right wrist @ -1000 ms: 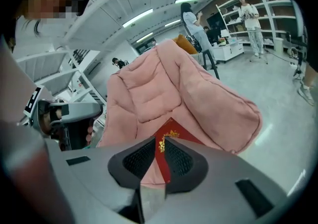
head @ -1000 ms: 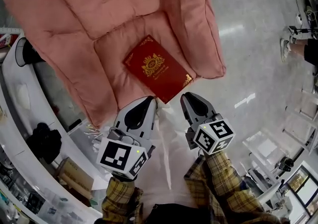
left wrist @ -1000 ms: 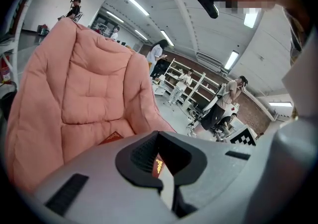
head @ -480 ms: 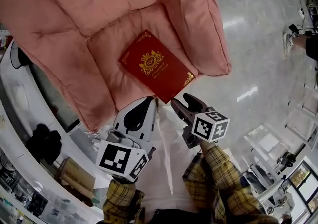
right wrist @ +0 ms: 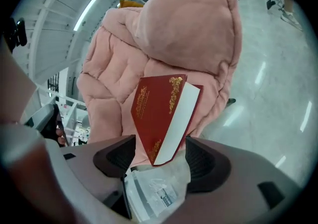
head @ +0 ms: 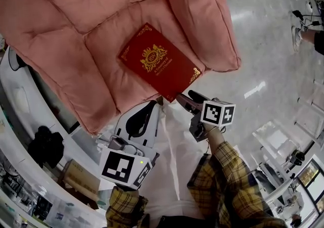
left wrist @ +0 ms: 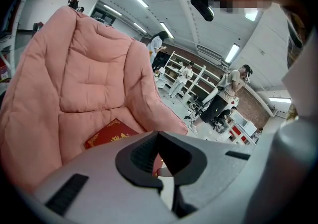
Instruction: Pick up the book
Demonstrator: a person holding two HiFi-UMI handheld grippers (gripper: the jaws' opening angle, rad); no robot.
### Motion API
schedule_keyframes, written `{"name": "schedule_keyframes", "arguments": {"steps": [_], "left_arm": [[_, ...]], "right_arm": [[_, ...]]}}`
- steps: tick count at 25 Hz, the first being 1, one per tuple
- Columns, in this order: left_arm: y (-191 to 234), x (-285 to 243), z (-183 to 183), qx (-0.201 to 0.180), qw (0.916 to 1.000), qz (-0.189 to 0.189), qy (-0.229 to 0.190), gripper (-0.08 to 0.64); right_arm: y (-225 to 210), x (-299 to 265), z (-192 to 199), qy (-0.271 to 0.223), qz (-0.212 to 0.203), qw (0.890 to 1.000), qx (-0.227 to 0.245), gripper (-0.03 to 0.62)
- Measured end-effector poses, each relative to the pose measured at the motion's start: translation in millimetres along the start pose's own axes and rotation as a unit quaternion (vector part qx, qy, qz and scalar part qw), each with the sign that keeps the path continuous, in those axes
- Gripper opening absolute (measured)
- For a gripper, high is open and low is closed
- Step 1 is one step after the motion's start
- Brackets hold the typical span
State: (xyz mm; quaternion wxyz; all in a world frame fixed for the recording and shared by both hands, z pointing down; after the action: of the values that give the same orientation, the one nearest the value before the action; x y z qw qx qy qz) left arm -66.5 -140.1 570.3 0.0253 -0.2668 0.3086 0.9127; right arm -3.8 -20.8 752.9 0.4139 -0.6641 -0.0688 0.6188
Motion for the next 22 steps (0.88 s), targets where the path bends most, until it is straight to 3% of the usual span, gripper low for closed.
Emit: {"name": "schedule_keyframes", "arguments": {"steps": [16,22], "left_arm": [[4.0,4.2,27.0,0.007,0.9998,-0.008,0.015,0.003],[-2.2,1.3,36.0,0.007,0.9998,-0.008,0.017,0.003]], "right_arm": [[-13.4,-46.1,8.3,0.045,-0.084,0.994,-0.059,0.304],[-3.0,-41.8,4.9,0.024,-0.119,0.989,-0.087,0.302]]}}
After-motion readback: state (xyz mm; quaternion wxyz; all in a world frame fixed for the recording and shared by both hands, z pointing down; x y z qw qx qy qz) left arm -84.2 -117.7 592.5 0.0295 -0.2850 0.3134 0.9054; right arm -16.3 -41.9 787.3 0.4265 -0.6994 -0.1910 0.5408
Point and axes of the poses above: the fingertips, and each gripper's own axes: x backward along the fingers, y to its left, z out of its underside, the point moved 2 cm from there along x, backward along the fingers, and after that the axes turned 6 degrees about z, right-handed, at the moved point
